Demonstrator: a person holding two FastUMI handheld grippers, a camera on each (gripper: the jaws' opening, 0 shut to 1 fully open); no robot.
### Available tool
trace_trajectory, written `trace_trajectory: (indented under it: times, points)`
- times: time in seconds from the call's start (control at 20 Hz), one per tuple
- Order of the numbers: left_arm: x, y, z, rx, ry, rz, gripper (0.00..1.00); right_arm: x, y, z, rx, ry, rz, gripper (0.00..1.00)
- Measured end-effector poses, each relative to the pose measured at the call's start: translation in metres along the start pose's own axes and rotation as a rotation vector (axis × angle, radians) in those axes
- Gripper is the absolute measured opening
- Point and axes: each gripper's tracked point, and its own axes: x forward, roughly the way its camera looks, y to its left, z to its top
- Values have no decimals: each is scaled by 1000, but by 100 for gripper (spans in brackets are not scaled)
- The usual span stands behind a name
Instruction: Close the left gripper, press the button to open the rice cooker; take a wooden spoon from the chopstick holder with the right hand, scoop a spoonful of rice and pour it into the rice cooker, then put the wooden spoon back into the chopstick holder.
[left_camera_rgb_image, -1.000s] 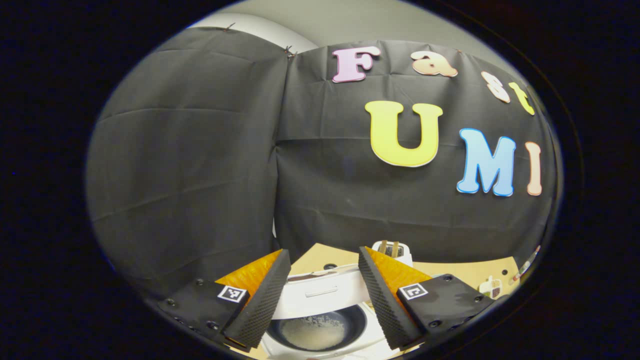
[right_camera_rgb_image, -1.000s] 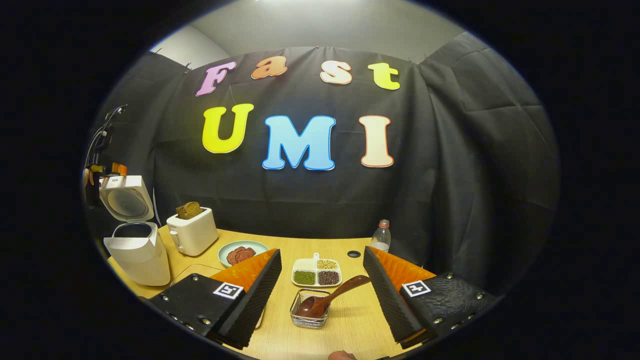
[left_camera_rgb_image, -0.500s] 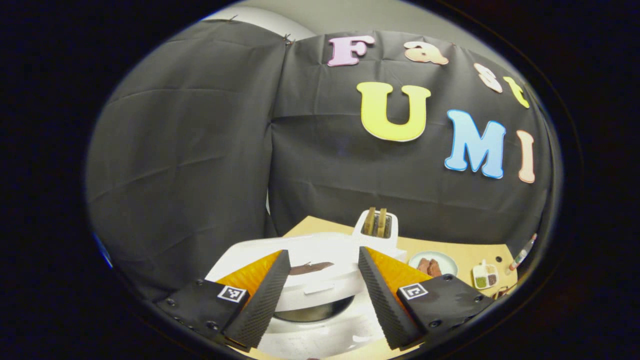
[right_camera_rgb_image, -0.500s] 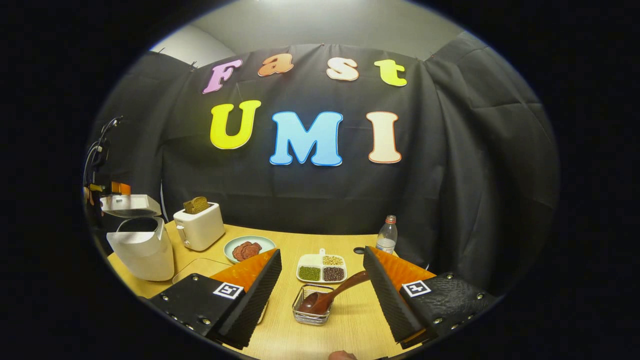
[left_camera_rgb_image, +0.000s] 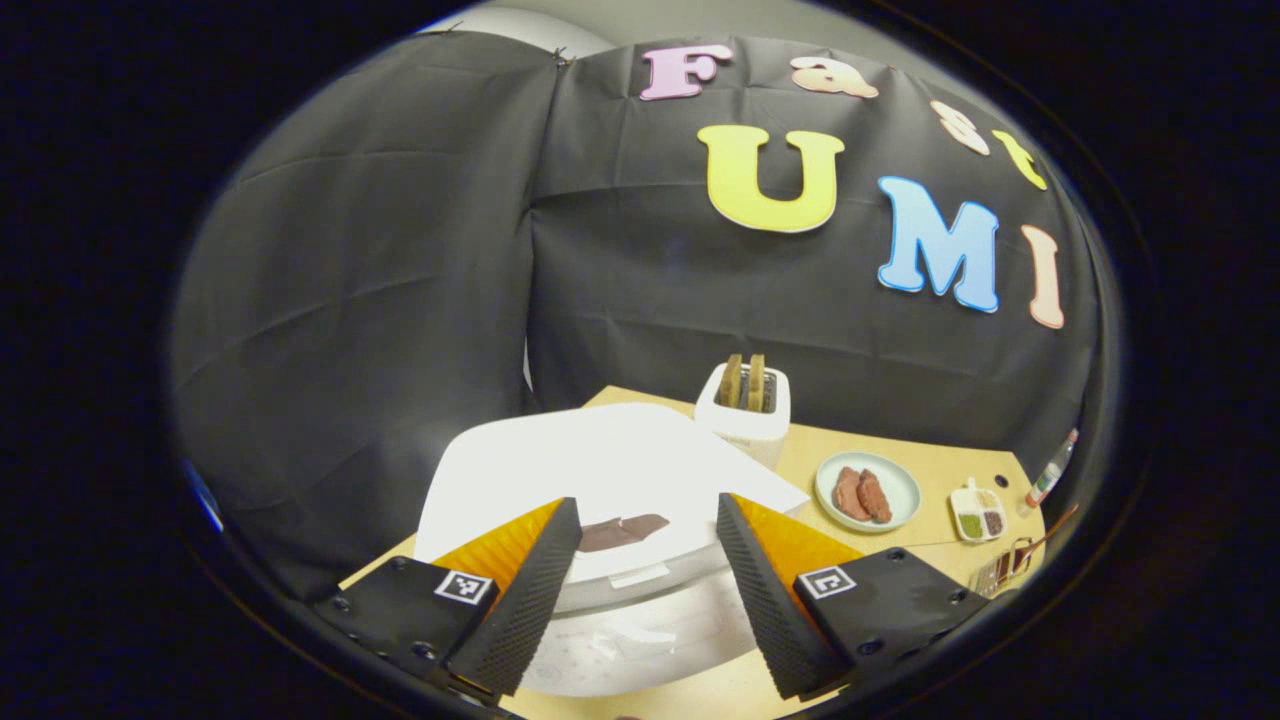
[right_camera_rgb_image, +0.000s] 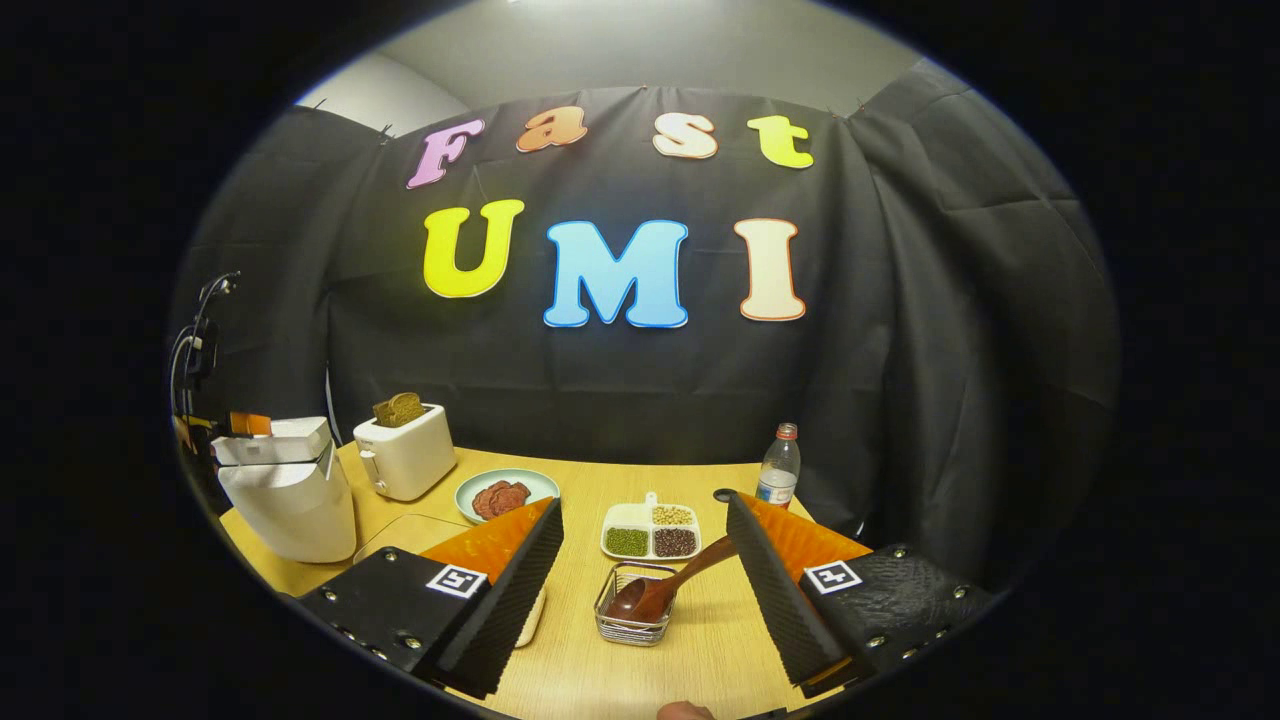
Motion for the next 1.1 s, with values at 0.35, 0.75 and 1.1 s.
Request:
trace_trajectory:
  times: [0.35,0.75,1.1]
  points:
    - [12,-10,-29,39,41,-21,96,5,8,-1,2,7,9,100]
    - [-1,-13,-2,107,-105,-12,96,8,36,24,-18,-46,70,100]
    - [-36,-14,87,66,-238,-53,94,13,53,49,-5,-99,106,100]
